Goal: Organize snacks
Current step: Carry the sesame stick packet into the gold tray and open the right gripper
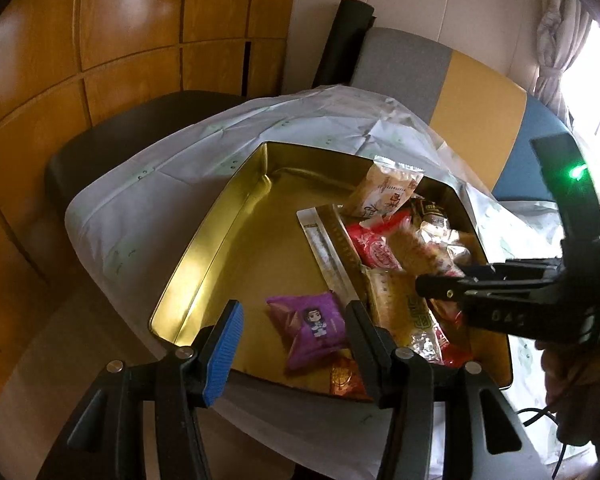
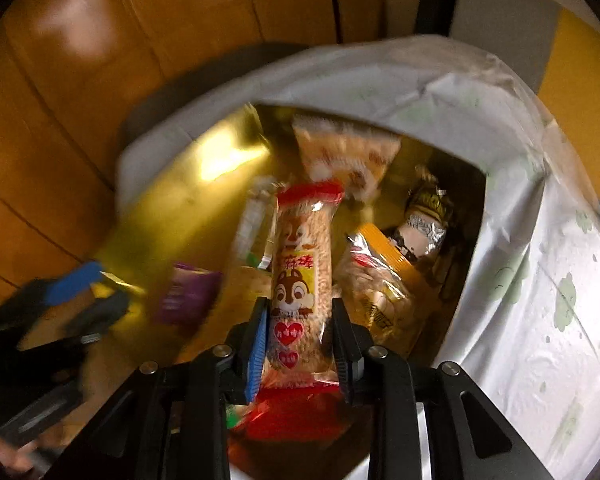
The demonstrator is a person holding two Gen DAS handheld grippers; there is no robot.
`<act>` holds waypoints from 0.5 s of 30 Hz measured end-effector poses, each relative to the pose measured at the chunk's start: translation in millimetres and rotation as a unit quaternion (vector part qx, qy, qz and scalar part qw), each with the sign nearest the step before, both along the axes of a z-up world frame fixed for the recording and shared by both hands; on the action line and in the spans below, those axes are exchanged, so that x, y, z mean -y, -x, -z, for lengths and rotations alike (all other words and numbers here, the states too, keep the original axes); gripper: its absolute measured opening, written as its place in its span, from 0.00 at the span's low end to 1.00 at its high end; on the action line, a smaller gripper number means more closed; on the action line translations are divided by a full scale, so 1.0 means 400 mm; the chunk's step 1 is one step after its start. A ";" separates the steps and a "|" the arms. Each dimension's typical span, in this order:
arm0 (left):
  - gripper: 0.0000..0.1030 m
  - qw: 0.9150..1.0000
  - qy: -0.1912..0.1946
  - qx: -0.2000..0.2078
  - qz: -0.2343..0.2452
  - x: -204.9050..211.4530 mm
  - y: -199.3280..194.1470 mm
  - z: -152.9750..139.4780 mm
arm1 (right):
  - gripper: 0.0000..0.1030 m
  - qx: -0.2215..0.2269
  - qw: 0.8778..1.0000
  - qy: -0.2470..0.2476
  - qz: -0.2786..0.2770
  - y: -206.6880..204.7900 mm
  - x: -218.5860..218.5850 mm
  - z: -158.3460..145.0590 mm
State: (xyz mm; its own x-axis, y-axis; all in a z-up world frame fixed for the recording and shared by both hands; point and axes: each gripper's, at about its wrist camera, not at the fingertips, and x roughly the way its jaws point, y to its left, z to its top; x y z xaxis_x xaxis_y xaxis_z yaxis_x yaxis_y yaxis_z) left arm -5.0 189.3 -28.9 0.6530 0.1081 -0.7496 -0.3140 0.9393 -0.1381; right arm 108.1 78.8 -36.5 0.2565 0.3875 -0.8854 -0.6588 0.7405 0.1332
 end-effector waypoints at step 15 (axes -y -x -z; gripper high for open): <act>0.51 1.000 -0.003 -0.006 0.003 0.021 -0.016 0.005 | 0.35 0.037 0.999 -0.004 0.006 0.039 0.029 0.000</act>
State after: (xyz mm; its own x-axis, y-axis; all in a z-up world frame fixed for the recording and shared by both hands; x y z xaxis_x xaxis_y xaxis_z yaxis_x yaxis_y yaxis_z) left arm 1.5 181.0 -30.7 0.6441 0.1083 -0.7572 -0.3103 0.9418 -0.1293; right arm 92.6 67.2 -36.3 0.3260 0.3917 -0.8604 -0.6579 0.7476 0.0911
